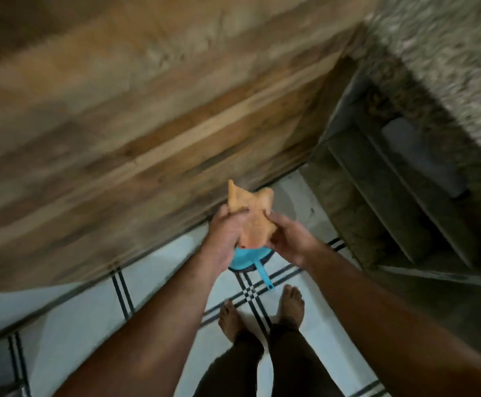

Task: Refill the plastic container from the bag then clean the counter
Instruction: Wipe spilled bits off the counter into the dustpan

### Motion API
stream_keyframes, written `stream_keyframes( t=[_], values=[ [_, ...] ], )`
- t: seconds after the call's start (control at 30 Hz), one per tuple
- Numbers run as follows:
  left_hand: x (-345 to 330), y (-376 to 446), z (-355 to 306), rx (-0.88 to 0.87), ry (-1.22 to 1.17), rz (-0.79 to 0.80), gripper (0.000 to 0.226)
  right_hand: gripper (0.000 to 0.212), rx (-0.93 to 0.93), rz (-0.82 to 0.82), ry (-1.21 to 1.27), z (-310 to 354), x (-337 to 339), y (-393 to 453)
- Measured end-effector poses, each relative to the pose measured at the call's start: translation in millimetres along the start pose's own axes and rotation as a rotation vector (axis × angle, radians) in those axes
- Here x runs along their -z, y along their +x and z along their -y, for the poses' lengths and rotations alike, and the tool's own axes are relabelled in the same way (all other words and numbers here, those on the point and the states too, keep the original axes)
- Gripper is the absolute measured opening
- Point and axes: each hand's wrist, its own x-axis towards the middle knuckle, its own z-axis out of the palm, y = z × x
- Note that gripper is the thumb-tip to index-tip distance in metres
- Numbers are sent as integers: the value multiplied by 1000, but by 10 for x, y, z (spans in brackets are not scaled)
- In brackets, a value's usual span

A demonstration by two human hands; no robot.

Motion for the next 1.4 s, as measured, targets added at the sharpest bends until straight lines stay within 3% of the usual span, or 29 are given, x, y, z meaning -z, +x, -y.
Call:
stream_keyframes(
  t=[0.13, 0.23, 0.5, 0.73, 0.97, 1.07, 1.13, 1.27, 1.4],
  values=[
    [-468, -450, -518, -120, 350, 68, 20, 36, 190, -164, -78, 569, 52, -720],
    [-849, -768, -866, -211, 447, 98, 25, 39, 296, -293, -170, 963, 141, -1272],
    [-2017, -1264, -1416, -561, 726, 216, 25, 21, 567, -527, -101, 1851, 473, -2515],
    [-3050, -1612, -1572, -728, 819, 243, 20, 15, 571, -713, -76, 2311, 1014, -3345],
    [-3714, -1592, -1661, -830, 918, 218, 29, 19, 544, -725, -20, 2573, 1428, -3537],
    [-3890, -1491, -1757, -847, 897, 252, 32, 19, 551, -677, 17, 2654, 1515, -3488],
    [-3985, -1361, -1814, -810, 934, 303, 40, 24, 561, -734, 18, 2686, 1569, -3393],
    [-4100, -929, -1831, -759, 1187, 382, 59, 52, 474, -1127, -300, 2673, 1738, -3081],
    [-4149, -603, -1769, -924, 1535, 556, 44, 27, 334, -1029, -950, 2683, 1863, -2804]
  ],
)
